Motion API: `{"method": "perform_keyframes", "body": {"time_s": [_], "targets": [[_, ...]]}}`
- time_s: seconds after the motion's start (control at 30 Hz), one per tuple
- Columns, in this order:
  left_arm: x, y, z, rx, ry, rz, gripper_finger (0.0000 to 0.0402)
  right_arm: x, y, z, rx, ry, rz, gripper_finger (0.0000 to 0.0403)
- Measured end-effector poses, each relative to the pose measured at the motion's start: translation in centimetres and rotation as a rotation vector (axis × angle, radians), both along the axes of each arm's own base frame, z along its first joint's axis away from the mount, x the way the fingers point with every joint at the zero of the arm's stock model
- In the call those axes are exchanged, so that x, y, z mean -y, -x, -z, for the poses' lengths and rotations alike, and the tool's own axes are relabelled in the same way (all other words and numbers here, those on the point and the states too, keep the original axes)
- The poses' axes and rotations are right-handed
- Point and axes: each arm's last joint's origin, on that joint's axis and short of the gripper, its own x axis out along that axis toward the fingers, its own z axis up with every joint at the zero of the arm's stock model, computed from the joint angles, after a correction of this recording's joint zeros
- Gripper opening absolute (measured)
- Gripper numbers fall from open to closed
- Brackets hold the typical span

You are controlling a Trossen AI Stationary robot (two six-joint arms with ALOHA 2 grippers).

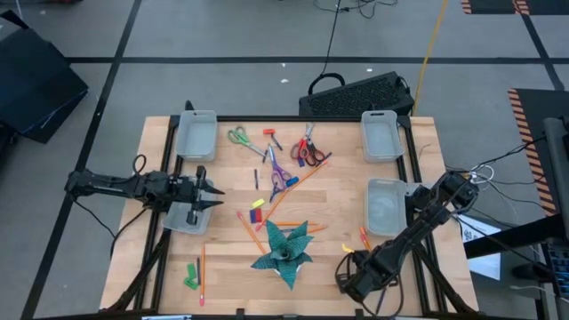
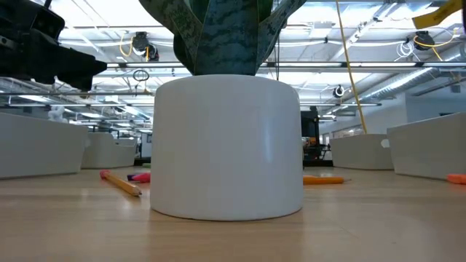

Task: Sort crayons/erasers/pens/pencils in bins
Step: Put the blue crayon into the bottom right gray bin

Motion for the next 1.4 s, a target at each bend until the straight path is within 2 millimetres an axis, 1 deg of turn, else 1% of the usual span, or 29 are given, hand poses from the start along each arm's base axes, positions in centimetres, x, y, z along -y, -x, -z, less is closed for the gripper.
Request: {"method": "perform_keyframes", "body": {"time_s": [0.23,0.43,0.6,0.77,0.87,1.0,1.13,1.27,1.4], "targets": [[0.0,0.0,0.0,0.0,0.0,0.001,0.0134,0.5,-0.1,0.0,0.004,0.025,-0.03,0.0026],[0.0,0.0,0.0,0.0,0.0,0.001,0.0134,0.6,-0.1,-0.2,0.021,0.052,-0.035,0.002],[0.0,0.0,0.0,0.0,0.0,0.0,0.0134,1.5,0.3,-1.1,0.034,0.107,-0.046,0.0023],[0.0,0.0,0.0,0.0,0.0,0.001,0.0134,2.7,0.9,-2.8,0.047,0.163,-0.05,0.0023],[0.0,0.0,0.0,0.0,0.0,0.001,0.0134,3.3,0.9,-3.1,0.044,0.2,-0.071,0.0023],[0.0,0.0,0.0,0.0,0.0,0.001,0.0134,3.7,0.7,-2.8,0.062,0.214,-0.093,0.0024],[0.0,0.0,0.0,0.0,0.0,0.001,0.0134,4.2,1.0,-1.4,0.065,0.21,-0.099,0.0032],[0.0,0.0,0.0,0.0,0.0,0.001,0.0134,4.7,1.5,-0.3,0.088,0.191,-0.081,0.005],[0.0,0.0,0.0,0.0,0.0,0.001,0.0134,4.8,1.6,0.0,0.093,0.205,-0.104,0.0071]]}}
